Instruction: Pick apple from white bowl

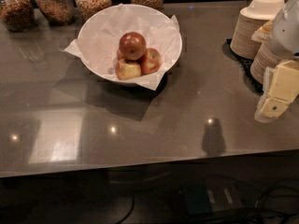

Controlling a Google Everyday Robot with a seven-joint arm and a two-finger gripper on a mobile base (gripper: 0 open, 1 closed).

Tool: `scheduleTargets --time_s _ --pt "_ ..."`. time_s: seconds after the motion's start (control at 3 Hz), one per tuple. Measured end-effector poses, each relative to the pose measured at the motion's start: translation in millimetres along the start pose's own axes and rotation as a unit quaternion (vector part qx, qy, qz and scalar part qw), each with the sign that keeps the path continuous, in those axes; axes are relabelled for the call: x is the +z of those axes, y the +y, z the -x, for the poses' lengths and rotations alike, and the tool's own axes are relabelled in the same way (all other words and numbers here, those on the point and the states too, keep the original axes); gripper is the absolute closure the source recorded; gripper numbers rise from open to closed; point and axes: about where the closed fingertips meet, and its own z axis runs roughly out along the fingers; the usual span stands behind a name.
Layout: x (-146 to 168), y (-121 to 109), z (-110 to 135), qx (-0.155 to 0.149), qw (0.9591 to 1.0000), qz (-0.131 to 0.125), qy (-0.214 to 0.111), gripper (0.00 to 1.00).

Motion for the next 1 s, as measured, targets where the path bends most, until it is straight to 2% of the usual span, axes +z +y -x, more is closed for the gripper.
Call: scheduleTargets --time_s 0.33,0.67,1.0 --pt "0 0 0 0.0 1.0 0.0 0.0 0.0" --pt "-1 -6 10 -0.001 0.9996 -0.01 -0.026 0.0" --pt "1 -18 29 -0.002 0.9972 -0.022 -0.071 0.0"
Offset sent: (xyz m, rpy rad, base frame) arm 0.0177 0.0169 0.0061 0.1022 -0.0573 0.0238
